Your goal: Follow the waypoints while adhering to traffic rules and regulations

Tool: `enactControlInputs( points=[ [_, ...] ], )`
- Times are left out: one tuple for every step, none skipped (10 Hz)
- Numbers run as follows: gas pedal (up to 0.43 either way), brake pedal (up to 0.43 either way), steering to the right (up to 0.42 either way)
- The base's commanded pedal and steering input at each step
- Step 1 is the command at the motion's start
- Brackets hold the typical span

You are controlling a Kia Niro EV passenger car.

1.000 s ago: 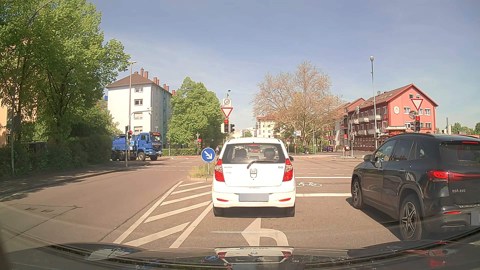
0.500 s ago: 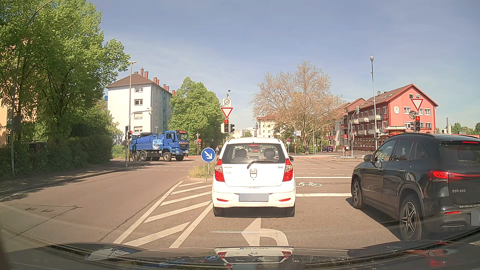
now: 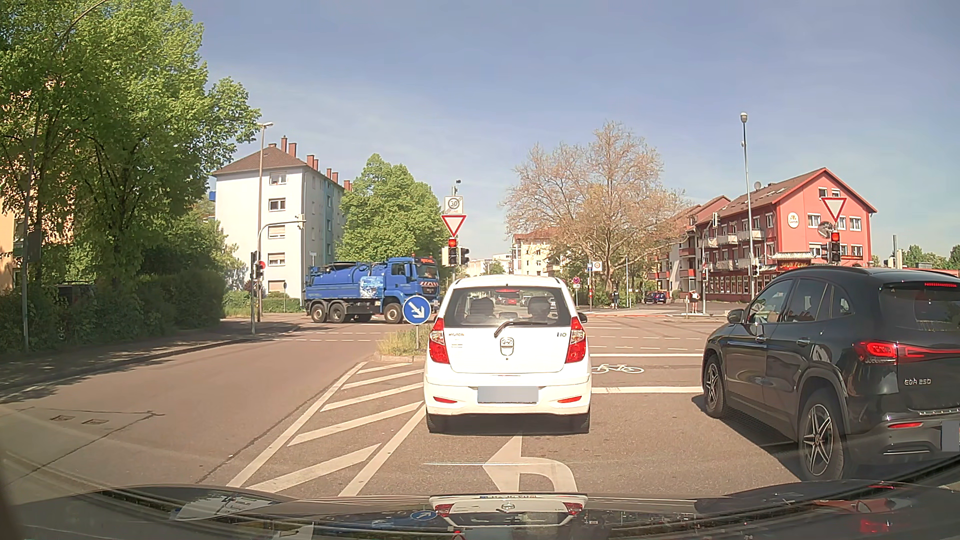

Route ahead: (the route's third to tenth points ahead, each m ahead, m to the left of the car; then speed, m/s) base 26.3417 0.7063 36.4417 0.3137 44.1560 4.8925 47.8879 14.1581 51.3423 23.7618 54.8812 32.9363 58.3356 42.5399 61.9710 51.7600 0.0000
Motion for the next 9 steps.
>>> enactControlInputs(
  points=[
    [0.0, 0.287, -0.004],
    [0.0, 0.28, -0.004],
    [0.0, 0.287, -0.004],
    [0.0, 0.28, -0.004],
    [0.0, 0.28, -0.004],
    [0.0, 0.287, -0.004],
    [0.0, 0.287, -0.004],
    [0.0, 0.28, -0.004],
    [0.0, 0.28, -0.004]
  ],
)
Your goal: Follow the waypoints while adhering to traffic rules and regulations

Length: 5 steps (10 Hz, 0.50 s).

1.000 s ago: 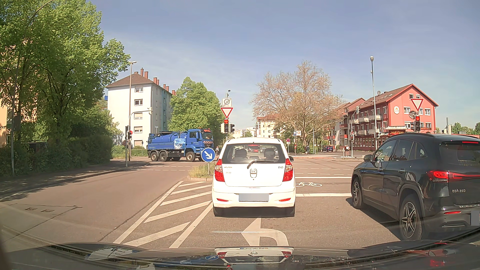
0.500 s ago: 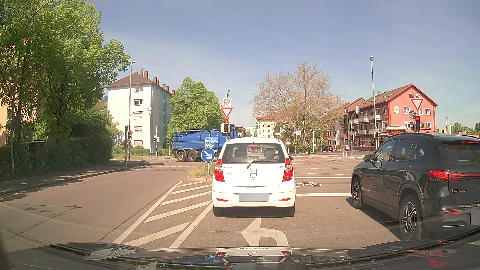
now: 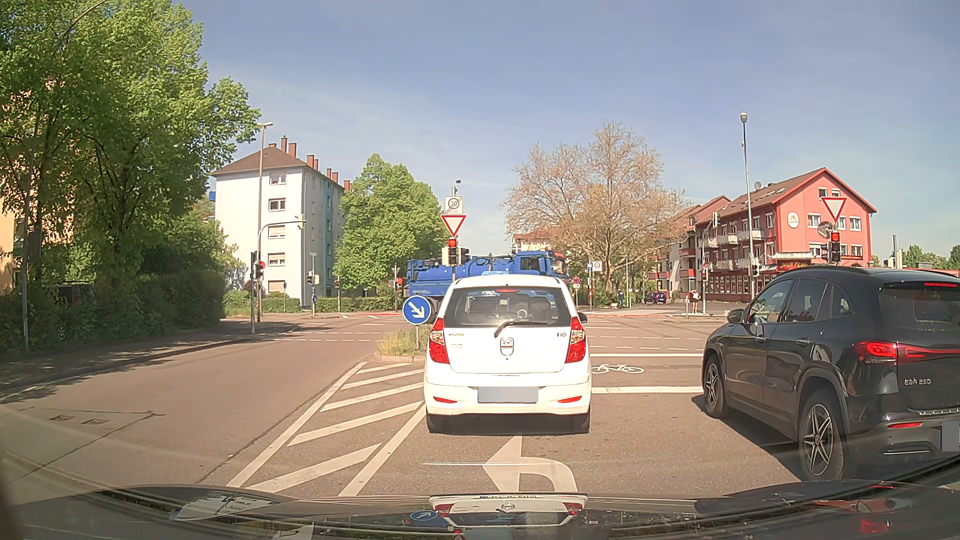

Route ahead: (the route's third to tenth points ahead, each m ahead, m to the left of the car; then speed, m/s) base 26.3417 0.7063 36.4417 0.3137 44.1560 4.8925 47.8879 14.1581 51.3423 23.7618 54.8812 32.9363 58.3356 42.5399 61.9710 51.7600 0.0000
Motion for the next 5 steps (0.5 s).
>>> enactControlInputs(
  points=[
    [0.0, 0.287, -0.004],
    [0.0, 0.287, -0.004],
    [0.0, 0.28, -0.004],
    [0.0, 0.287, -0.004],
    [0.0, 0.28, -0.007]
  ],
)
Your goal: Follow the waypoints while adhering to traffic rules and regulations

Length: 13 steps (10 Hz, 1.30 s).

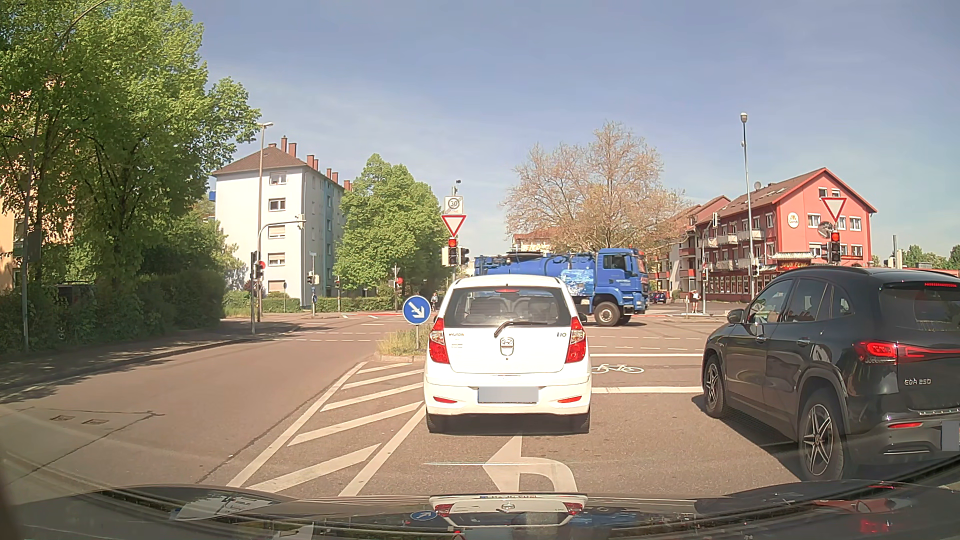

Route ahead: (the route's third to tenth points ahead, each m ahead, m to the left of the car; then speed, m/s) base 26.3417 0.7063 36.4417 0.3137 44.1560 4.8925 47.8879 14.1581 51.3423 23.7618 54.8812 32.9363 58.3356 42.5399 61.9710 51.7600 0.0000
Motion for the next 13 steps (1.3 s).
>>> enactControlInputs(
  points=[
    [0.0, 0.28, -0.008],
    [0.0, 0.28, -0.008],
    [0.0, 0.28, -0.018],
    [0.0, 0.274, -0.02],
    [0.0, 0.262, -0.02],
    [0.0, 0.262, -0.02],
    [0.0, 0.256, -0.021],
    [0.0, 0.256, -0.021],
    [0.0, 0.25, -0.021],
    [0.0, 0.25, -0.021],
    [0.0, 0.244, -0.022],
    [0.0, 0.244, -0.027],
    [0.0, 0.25, -0.031]
  ],
)
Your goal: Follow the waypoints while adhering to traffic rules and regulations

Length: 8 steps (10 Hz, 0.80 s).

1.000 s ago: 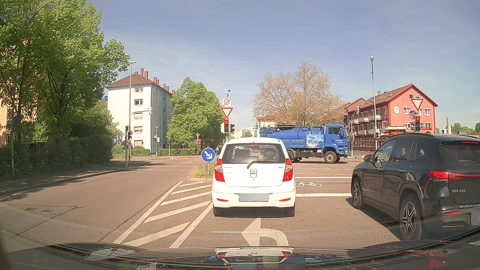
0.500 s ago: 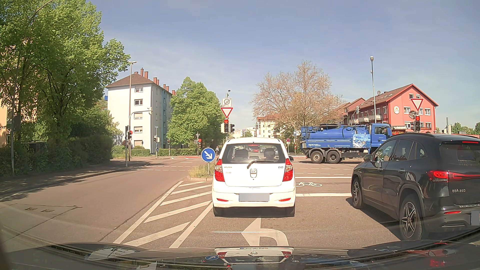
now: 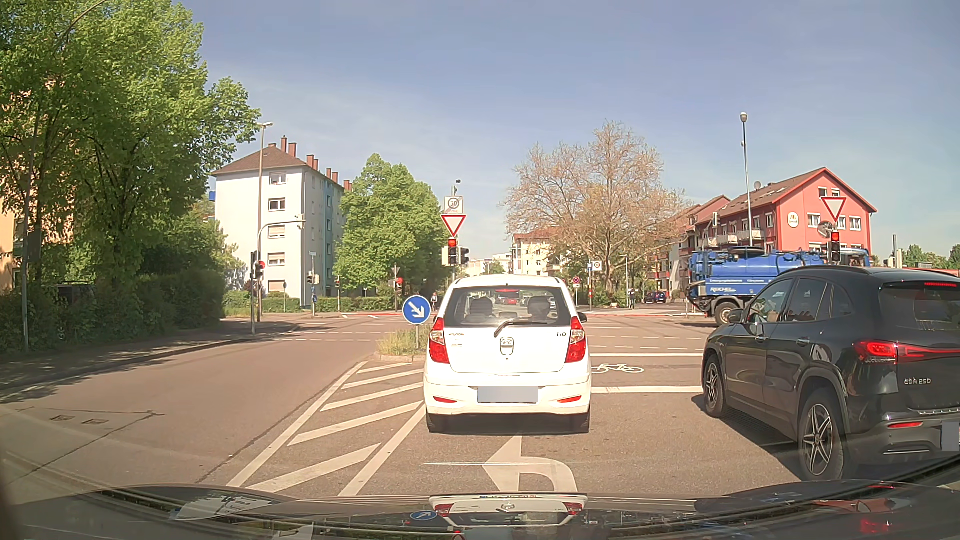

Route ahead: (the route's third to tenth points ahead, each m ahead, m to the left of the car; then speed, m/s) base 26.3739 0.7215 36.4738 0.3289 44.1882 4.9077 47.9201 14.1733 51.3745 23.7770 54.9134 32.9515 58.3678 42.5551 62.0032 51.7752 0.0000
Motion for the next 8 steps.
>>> enactControlInputs(
  points=[
    [0.0, 0.244, -0.032],
    [0.0, 0.244, -0.032],
    [0.0, 0.244, -0.031],
    [0.0, 0.244, -0.026],
    [0.0, 0.244, -0.02],
    [0.0, 0.244, -0.015],
    [0.0, 0.25, -0.014],
    [0.0, 0.244, -0.014]
  ],
)
